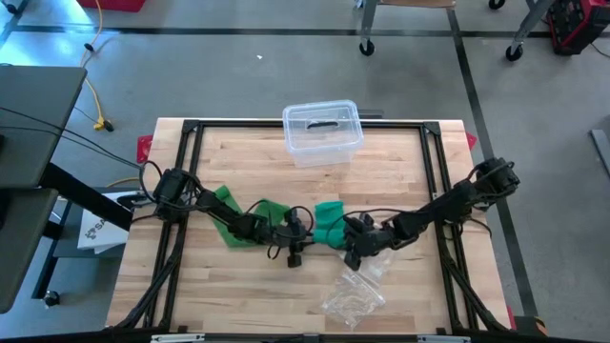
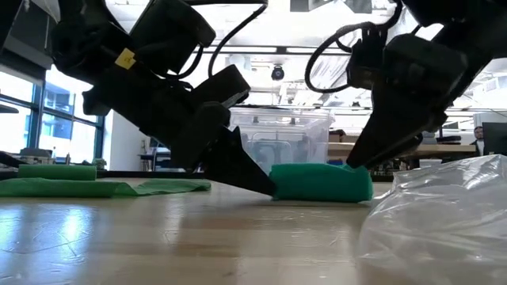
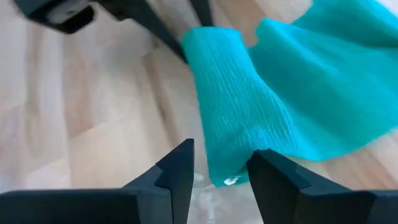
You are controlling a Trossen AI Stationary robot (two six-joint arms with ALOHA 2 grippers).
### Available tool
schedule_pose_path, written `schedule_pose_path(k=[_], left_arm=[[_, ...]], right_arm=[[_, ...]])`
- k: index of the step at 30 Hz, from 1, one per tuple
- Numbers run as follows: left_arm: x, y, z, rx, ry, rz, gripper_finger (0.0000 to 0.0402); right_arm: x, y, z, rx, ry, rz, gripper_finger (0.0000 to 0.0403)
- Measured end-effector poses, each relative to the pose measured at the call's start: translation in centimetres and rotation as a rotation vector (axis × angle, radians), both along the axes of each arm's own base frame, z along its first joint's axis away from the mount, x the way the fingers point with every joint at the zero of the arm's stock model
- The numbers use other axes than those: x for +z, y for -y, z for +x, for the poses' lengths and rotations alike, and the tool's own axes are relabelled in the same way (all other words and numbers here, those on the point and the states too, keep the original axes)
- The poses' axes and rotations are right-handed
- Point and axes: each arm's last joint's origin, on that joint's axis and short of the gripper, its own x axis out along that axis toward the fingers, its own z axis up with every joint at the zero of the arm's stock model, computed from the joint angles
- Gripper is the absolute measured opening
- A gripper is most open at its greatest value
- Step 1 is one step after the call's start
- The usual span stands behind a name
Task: Roll bandage
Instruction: Roll the blue bandage
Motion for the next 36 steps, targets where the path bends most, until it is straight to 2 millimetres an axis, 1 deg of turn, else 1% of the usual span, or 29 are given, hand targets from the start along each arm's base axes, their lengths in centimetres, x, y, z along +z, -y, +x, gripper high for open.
schedule_pose_path(k=[4, 10, 12, 15, 19, 24, 27, 36], left_arm=[[0.0, 0.3, -0.1, -0.005, 0.000, -0.004, 0.0115], [0.0, 0.5, -0.1, 0.001, 0.007, -0.026, 0.0115], [0.2, 0.5, 0.0, 0.005, 0.020, -0.035, 0.0115], [0.3, 0.5, 0.1, 0.006, 0.044, -0.043, 0.0115], [0.5, 0.6, 0.2, 0.014, 0.064, -0.064, 0.0115], [0.8, 0.6, 0.3, 0.033, 0.106, -0.106, 0.0115], [0.8, 0.6, 0.3, 0.043, 0.107, -0.112, 0.0115], [1.1, 0.6, 0.5, 0.030, 0.145, -0.099, 0.0115]], right_arm=[[0.1, -0.2, -0.5, -0.040, -0.013, -0.005, 0.0135], [1.8, -0.6, -0.9, -0.044, 0.048, 0.032, 0.0135], [1.9, -0.7, -1.0, -0.048, 0.045, 0.064, 0.0135], [1.6, -0.7, -1.3, -0.050, -0.003, 0.097, 0.0135], [0.6, -0.6, -1.6, -0.092, -0.078, 0.095, 0.0135], [-0.3, -1.1, -0.6, -0.044, -0.027, 0.088, 0.0135], [-0.5, -1.4, 0.0, -0.006, 0.020, 0.085, 0.0135], [-0.3, -1.5, 0.0, 0.005, 0.050, 0.046, 0.0135]])
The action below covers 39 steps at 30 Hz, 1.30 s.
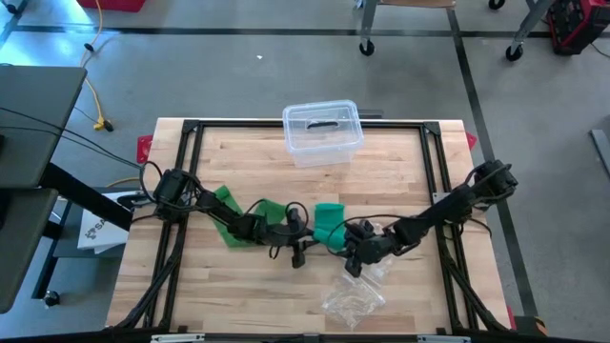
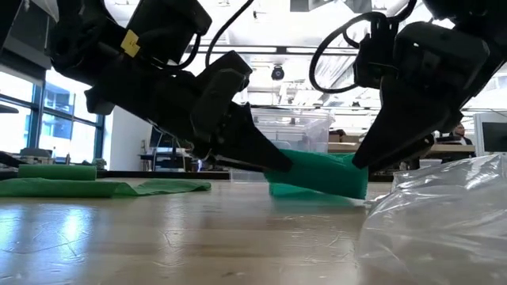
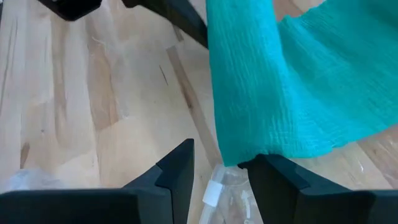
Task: Roll bandage
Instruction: Roll the blue bandage
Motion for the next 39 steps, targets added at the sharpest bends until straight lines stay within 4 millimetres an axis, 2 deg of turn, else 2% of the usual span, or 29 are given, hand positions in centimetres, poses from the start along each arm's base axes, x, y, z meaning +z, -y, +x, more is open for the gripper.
schedule_pose_path(k=[5, 12, 16, 22, 29, 33, 39], left_arm=[[0.2, 0.4, -0.1, -0.034, 0.009, 0.015, 0.0098], [1.0, 1.7, -0.1, -0.082, 0.076, -0.011, 0.0045], [1.8, 2.4, -0.2, -0.085, 0.140, -0.026, 0.0013], [3.2, 2.8, -0.8, 0.006, 0.174, 0.006, 0.0005], [6.0, 4.0, -1.8, 0.045, 0.249, 0.087, 0.0003], [8.2, 4.5, -2.5, 0.031, 0.290, 0.073, 0.0002], [10.7, 4.3, -3.7, 0.010, 0.289, 0.003, 0.0001]], right_arm=[[0.7, -0.6, -0.4, 0.011, 0.032, -0.010, 0.0135], [2.9, -1.6, -1.0, -0.024, 0.159, -0.032, 0.0135], [3.0, -1.9, -1.1, -0.013, 0.172, -0.027, 0.0135], [4.3, -2.6, -1.6, 0.002, 0.250, -0.069, 0.0135], [7.6, -3.3, -3.4, 0.031, 0.368, -0.107, 0.0135], [9.3, -3.9, -4.9, 0.050, 0.438, -0.165, 0.0135], [10.5, -4.6, -6.5, -0.024, 0.507, -0.255, 0.0135]])
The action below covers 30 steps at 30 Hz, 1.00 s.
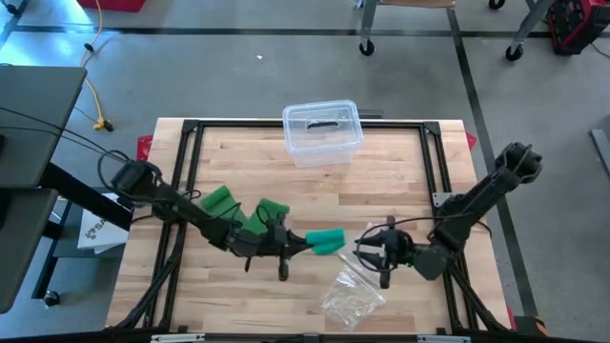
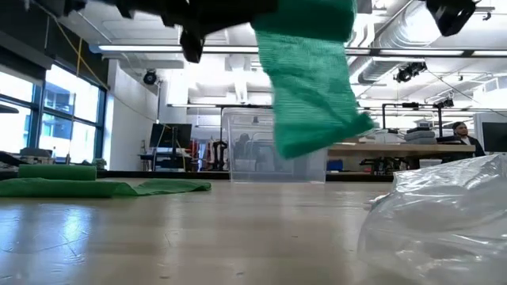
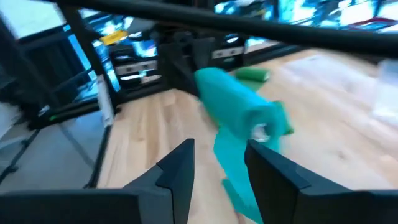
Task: Roll bandage
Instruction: Roll the blue bandage
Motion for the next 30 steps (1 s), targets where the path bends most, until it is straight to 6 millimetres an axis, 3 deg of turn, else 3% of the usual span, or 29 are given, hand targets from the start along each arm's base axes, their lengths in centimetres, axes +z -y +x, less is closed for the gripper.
schedule_pose_path(k=[4, 11, 18, 25, 30], left_arm=[[0.9, -0.3, -0.3, -0.033, 0.005, -0.078, 0.0001], [2.2, -0.4, -0.7, -0.071, 0.051, -0.106, 0.0002], [1.7, -1.3, -0.4, -0.024, 0.007, -0.155, 0.0003], [0.1, -2.2, 0.0, 0.047, -0.093, -0.267, 0.0003], [-1.0, -2.8, 0.5, 0.080, -0.126, -0.285, 0.0003]], right_arm=[[-0.2, -0.1, -0.1, -0.011, -0.002, 0.010, 0.0135], [-2.5, -1.4, 0.8, 0.192, -0.121, -0.108, 0.0134], [-4.7, -3.3, 4.3, 0.227, -0.294, -0.304, 0.0124], [-4.9, -2.3, 7.5, 0.197, -0.593, -0.404, 0.0123], [-6.1, -0.1, 8.5, 0.212, -0.693, -0.418, 0.0123]])
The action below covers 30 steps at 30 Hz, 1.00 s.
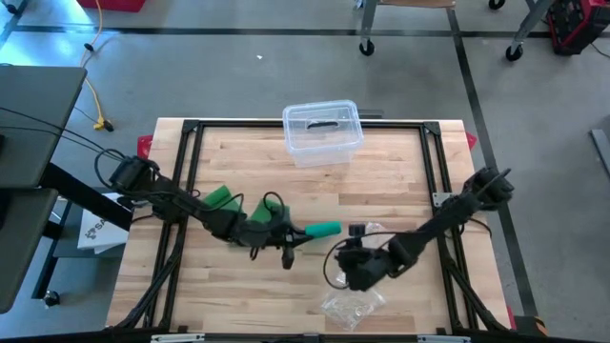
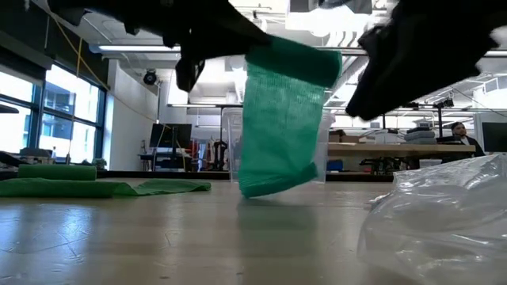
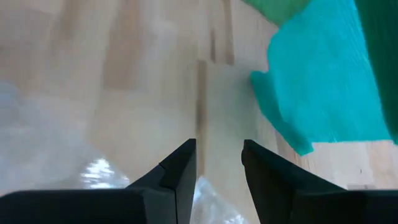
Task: Roll bandage
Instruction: Roll the blue bandage
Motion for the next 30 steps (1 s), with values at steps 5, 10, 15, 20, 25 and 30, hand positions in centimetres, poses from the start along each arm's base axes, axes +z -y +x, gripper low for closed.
schedule_pose_path(k=[5, 10, 15, 20, 25, 30], left_arm=[[-1.8, -1.6, 0.6, 0.083, -0.088, 0.004, 0.0003], [-1.9, -2.2, 0.9, 0.074, -0.087, -0.048, 0.0003], [-0.9, -0.4, 0.7, -0.061, -0.010, -0.140, 0.0003], [0.3, 0.8, 0.6, -0.129, 0.099, -0.191, 0.0003], [-0.9, -1.8, 1.1, 0.029, 0.004, -0.097, 0.0003], [-3.6, -4.6, 1.7, 0.115, -0.152, -0.032, 0.0003]], right_arm=[[-1.7, 2.5, 0.5, -0.011, -0.021, -0.006, 0.0123], [-2.2, 3.7, 1.1, 0.020, -0.036, 0.104, 0.0123], [0.2, 1.7, 0.6, 0.094, -0.050, 0.383, 0.0123], [3.9, -1.2, -0.3, 0.174, 0.005, 0.537, 0.0123], [4.2, -1.5, -0.7, 0.215, 0.030, 0.479, 0.0123], [1.2, 1.4, 0.0, 0.093, 0.011, 0.329, 0.0123]])
